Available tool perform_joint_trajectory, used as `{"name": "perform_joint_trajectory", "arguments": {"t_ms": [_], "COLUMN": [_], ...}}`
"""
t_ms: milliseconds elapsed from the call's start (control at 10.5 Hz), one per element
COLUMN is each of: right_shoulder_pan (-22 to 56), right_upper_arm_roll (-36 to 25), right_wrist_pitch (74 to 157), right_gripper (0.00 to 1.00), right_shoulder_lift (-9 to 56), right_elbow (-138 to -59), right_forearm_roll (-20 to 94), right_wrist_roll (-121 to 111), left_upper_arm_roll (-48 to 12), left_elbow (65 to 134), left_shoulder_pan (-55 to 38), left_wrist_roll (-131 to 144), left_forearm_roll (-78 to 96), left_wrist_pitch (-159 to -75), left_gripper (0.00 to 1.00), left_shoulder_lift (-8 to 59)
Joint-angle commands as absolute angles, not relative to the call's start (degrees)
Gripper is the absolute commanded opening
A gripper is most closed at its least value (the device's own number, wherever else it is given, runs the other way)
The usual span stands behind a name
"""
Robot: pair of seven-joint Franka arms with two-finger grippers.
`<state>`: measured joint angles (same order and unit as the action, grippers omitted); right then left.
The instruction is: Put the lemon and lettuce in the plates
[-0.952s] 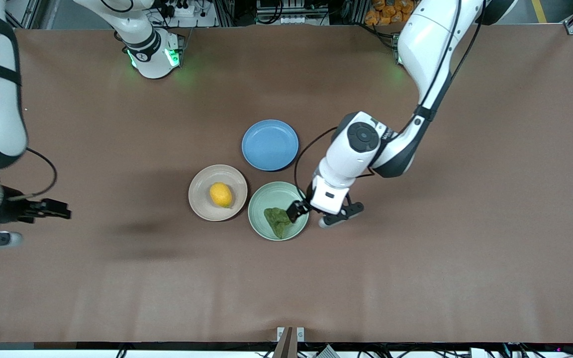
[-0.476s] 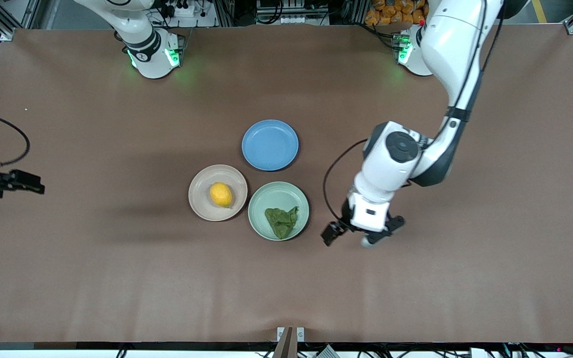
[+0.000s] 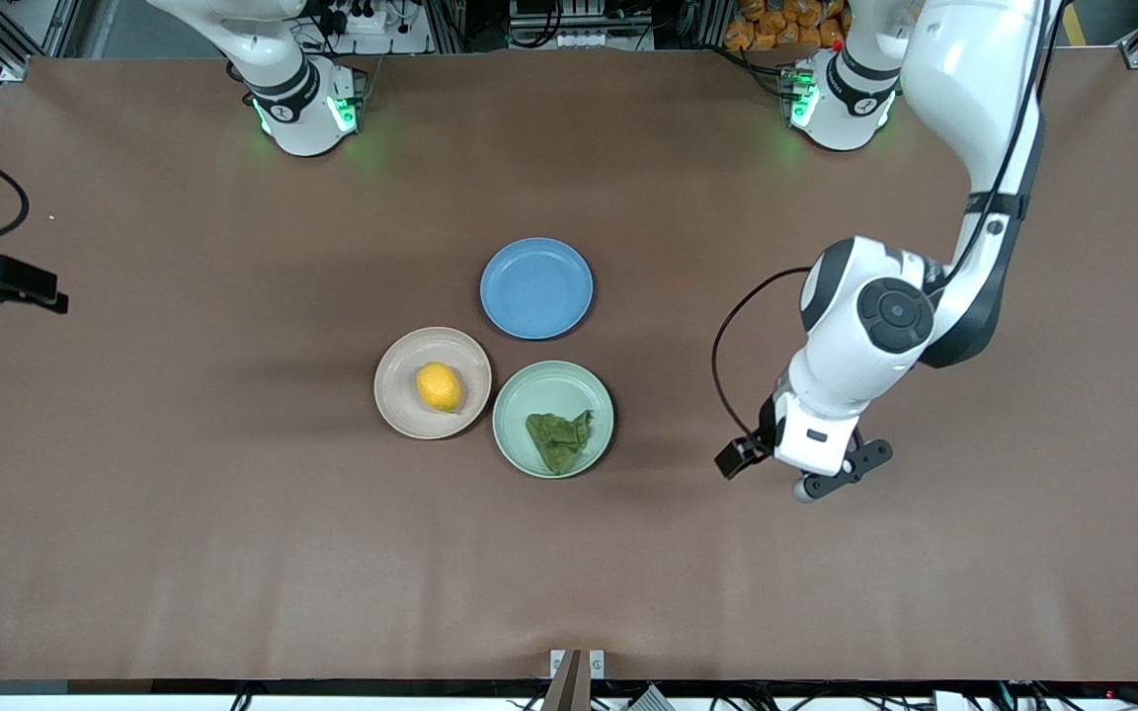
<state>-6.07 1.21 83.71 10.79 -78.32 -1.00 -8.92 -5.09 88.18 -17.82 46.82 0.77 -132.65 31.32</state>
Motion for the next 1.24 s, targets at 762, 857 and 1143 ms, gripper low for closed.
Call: {"name": "perform_joint_trajectory", "arguments": {"t_ms": [762,857,1143], "right_shoulder_pan": [-6.24,-6.24,-7.29], "right_upper_arm_roll": [1.14,1.14,1.14], "right_wrist_pitch": [89.3,89.21,89.12], "right_gripper": [1.0,1.0,1.0], "right_shoulder_lift": [0.97,0.97,1.93], "right_elbow": [-92.11,-92.11,-89.48], "right_forearm_roll": [-2.02,-2.02,-2.02], "right_wrist_roll": [-7.65,-7.56,-7.82], "left_upper_arm_roll": [-4.57,-4.48,-3.17], "left_elbow": [109.87,109.6,102.52], "left_shoulder_pan": [-9.76,-9.76,-8.97], "left_wrist_roll": [16.71,16.09,9.35], "left_forearm_roll": [0.53,0.88,1.14], "left_wrist_pitch": [-116.2,-115.84,-107.44], "left_gripper": [1.0,1.0,1.0], "left_shoulder_lift": [1.33,0.27,0.52]}}
